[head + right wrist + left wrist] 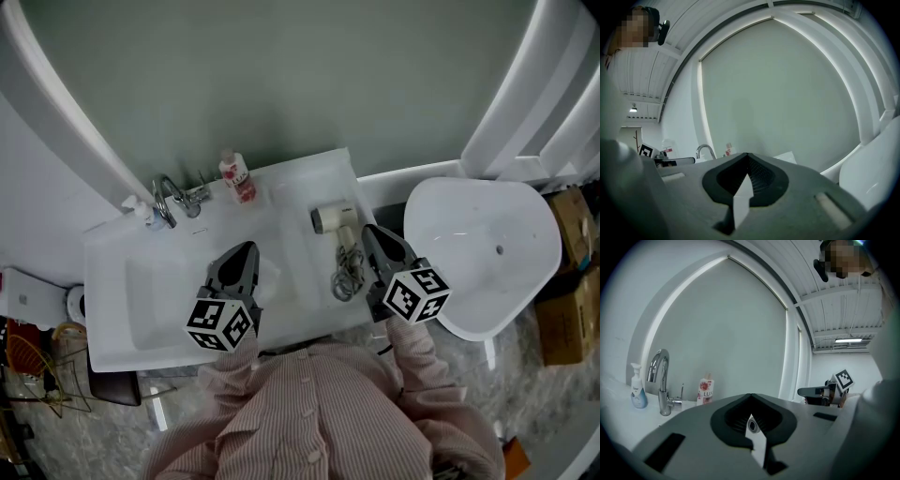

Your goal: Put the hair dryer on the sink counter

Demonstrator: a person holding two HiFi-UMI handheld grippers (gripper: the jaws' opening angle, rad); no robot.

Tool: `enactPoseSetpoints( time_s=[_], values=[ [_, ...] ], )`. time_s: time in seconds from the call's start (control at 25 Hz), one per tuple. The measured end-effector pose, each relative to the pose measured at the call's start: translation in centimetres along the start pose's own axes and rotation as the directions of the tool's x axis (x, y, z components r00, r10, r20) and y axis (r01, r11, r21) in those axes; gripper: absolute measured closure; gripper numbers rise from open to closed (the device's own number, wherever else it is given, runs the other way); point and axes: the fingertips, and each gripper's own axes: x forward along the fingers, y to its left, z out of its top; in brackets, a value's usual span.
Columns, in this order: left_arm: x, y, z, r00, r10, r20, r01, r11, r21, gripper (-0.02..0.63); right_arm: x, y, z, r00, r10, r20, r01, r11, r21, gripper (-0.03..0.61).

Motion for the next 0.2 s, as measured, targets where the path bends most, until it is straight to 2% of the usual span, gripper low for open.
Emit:
enactPoseSetpoints(
  time_s=[0.2],
  values=[
    [0.07,0.27,-0.06,1.0,0.002,-0.003,-0.002,1.0,-0.003,0.612,0.1,-0.32,-0.09,1.0,-0.013,-0.004,0.013,1.0,-0.001,0.572]
  ],
)
